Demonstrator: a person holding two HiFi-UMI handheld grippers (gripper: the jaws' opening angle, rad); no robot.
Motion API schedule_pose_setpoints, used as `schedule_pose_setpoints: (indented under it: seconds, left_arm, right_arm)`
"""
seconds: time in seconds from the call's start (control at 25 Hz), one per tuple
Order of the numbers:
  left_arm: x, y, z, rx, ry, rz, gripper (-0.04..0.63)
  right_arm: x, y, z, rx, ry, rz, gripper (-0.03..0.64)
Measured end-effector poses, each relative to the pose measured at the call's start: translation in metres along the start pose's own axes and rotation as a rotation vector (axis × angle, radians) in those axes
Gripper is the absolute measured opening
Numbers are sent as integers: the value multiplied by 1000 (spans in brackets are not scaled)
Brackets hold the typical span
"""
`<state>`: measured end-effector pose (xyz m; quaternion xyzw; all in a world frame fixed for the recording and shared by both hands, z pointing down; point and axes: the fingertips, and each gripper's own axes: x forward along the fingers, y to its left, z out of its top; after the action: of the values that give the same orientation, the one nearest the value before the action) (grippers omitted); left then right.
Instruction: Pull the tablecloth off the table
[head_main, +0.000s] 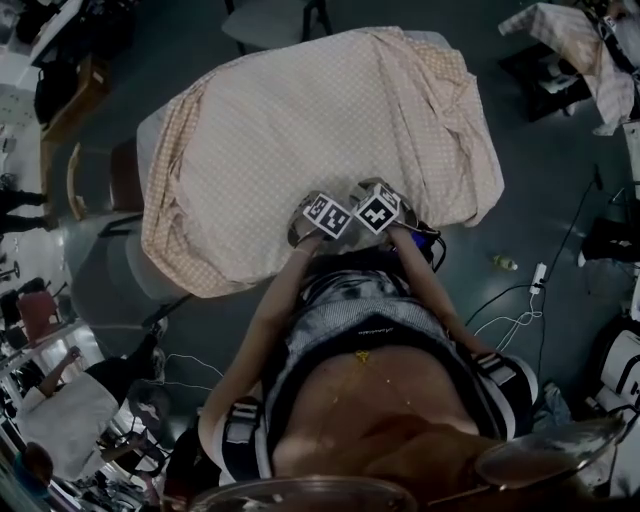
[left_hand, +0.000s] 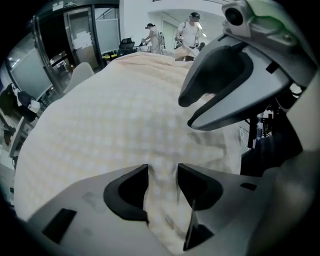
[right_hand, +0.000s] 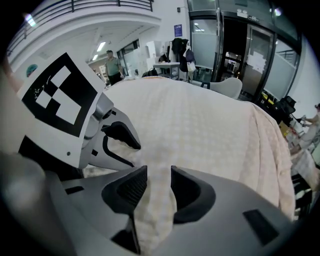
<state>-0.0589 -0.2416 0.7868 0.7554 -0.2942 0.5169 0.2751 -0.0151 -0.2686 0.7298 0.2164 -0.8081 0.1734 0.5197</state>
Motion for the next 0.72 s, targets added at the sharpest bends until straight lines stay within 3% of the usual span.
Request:
schedule_pose_setpoints:
  seconds: [0.2,0.28,0.44,0.52,0.72]
  left_arm:
    - [2,-2,5,0,-30,-5,28]
    - [3,-4,6,-26,-45,-17,9]
    - [-17,12,8,-227,-133,-75,8]
    - [-35,11,14,-332,-210,-146,6]
    - [-82,9,38,-458,-423,-230,6]
  right_arm:
    - [-1,4,-9,21,6,16,196]
    - [-3,3,-12,28,-1,18,196]
    - [-14,1,-6,14,-72,11,196]
    - [-23,0,-2,3,-108,9,196]
    - [-50,-3,10,2,-198,8,207]
